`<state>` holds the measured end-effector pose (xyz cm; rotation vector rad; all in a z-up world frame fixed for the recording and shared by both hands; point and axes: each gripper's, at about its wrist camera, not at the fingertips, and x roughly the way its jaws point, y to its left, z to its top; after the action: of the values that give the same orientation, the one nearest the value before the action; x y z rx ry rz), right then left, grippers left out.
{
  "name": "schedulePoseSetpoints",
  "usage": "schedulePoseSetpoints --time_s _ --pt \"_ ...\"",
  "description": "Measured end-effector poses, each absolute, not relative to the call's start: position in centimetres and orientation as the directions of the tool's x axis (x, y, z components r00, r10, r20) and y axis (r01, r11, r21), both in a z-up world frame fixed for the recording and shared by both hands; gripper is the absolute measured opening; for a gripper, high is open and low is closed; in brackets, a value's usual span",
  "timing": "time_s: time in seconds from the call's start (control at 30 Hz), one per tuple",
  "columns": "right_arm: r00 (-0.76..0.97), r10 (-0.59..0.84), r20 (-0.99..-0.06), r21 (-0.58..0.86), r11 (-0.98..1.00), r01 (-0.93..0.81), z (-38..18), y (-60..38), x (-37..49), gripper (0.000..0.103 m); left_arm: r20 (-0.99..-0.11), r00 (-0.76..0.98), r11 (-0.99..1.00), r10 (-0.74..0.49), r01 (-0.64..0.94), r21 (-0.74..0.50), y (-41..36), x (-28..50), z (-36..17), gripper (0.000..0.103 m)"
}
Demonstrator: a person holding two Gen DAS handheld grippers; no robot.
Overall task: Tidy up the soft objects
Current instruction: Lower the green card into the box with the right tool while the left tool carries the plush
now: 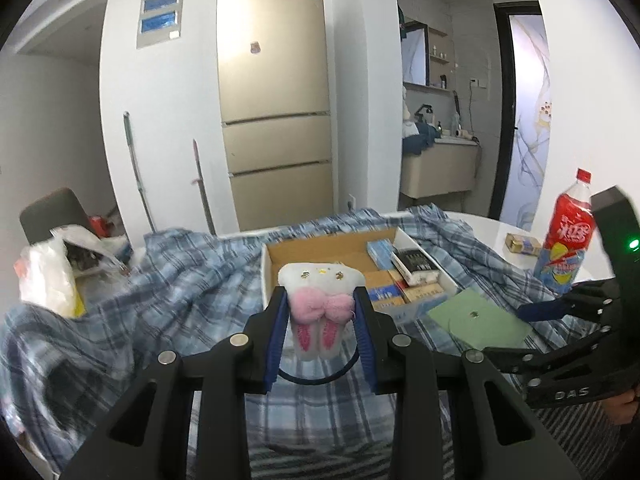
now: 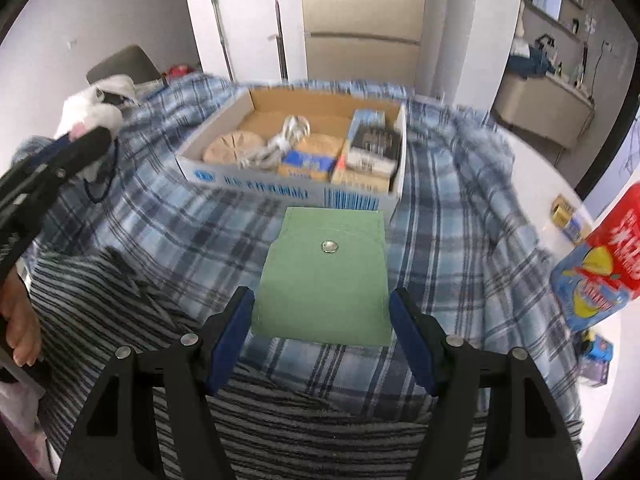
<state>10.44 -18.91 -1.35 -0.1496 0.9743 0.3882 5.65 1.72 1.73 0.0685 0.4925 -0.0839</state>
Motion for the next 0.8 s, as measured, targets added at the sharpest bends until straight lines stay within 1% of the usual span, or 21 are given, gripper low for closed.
schedulePoseSetpoints --time_s 0.17,0.3,0.4,0.5,0.57,0.67,0.8 --pt "0.552 0.292 -0.781 0.040 0.906 -0.422 2.5 -17.8 11.4 0.069 -0.475 0.876 0.995 -0.087 0.099 -0.001 2.2 8.1 4.0 0.034" --pt "0.631 0.298 -0.716 0.002 0.905 -0.426 5.6 -16.1 13.4 0.069 -0.424 0.904 0.995 -0.062 0.088 0.041 1.9 10.3 6.3 0.034" --pt "0.620 0.338 -0.708 0.042 0.897 -0.441 6.4 -15.0 16.4 0.069 -0.428 0.902 0.998 -0.055 0.067 0.014 2.2 12.7 7.5 0.034" --pt "0.641 0.302 -0.706 0.021 0.913 -0.407 5.8 -13.9 19.2 0.069 -0.450 0.891 0.999 -0.051 0.050 -0.014 2.5 15.2 7.9 0.034" --pt "0.617 0.319 -0.720 0.055 0.912 -0.407 4.8 -13.4 20.8 0.069 -0.448 0.893 0.999 -0.037 0.043 0.003 2.3 16.2 7.8 0.034" --pt "0.592 0.330 -0.736 0.081 0.910 -0.406 3.0 -12.7 22.2 0.069 -0.486 0.872 0.998 -0.061 0.050 -0.035 2.4 18.1 6.8 0.034" --pt "0.572 0.321 -0.755 0.090 0.914 -0.395 0.7 -12.4 23.0 0.069 -0.527 0.849 0.999 -0.050 0.035 -0.039 2.4 19.9 4.6 0.034"
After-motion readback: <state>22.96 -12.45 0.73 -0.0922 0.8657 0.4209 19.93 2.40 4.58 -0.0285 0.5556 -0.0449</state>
